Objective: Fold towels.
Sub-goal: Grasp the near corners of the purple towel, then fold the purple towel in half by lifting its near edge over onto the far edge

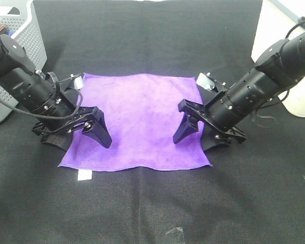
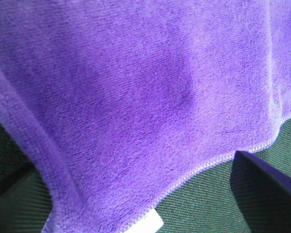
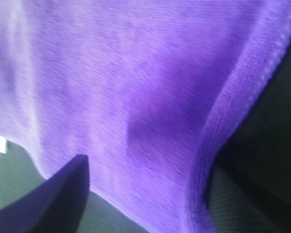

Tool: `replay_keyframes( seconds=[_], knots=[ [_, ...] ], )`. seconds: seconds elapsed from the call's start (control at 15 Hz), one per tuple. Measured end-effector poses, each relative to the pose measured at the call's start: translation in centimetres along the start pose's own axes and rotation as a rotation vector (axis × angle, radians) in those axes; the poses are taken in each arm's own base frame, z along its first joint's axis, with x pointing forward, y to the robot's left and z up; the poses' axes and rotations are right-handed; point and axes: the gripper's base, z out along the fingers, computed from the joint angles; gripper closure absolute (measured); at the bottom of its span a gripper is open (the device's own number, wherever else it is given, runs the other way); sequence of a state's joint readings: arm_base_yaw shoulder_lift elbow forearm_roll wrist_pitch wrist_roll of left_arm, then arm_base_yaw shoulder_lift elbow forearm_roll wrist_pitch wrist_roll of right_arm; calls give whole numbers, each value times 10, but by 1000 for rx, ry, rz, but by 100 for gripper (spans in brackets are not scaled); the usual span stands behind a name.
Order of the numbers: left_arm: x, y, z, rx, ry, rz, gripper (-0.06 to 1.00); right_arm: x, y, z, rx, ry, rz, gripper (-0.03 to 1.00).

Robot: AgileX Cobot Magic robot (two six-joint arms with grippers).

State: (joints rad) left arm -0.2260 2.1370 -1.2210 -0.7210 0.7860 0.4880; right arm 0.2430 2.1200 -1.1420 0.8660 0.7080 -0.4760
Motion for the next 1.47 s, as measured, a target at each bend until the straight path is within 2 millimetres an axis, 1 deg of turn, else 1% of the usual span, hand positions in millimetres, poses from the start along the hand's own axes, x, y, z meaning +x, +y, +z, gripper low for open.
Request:
replay_keyframes(
  seconds=[0.2,0.33,0.47,0.53,0.6,0.67,0.8,0.87,0.93,1.0,1.2,1.33,1.4,1.47],
  knots=[
    [0,-1,0,7,-3,-8,7,0,3,6,-43,-24,-9,38],
    [-1,0,1,9,-7,-12,11,0,2,7,-26,-24,-41,45],
    [-1,1,4,10,-9,-22,26,1,-2,8,12,-13,-87,56],
    [-1,2,5,9,-10,-25,36,1,-2,7,24,-9,-103,62],
    [-2,3,7,6,-13,-29,46,2,-3,7,36,-6,-117,69],
    [-2,3,8,2,-15,-29,58,2,-4,7,45,-3,-129,77],
    [-1,5,11,1,-11,-38,82,2,-6,8,58,3,-144,95],
    [-1,5,13,3,-9,-41,90,2,-6,8,58,6,-144,97],
    [-1,5,13,3,-9,-41,90,2,-6,8,58,6,-144,97],
    [-1,5,13,5,-10,-43,93,2,-6,8,58,6,-144,97],
    [-1,3,10,0,-10,-27,93,5,-3,3,56,26,-157,97],
    [5,-2,5,-17,16,20,93,9,4,-7,38,56,-168,97],
    [7,-4,0,-23,25,41,94,10,9,-14,25,58,-169,97],
    [7,-9,-11,-25,9,63,94,11,15,-23,13,53,-180,97]
  ],
)
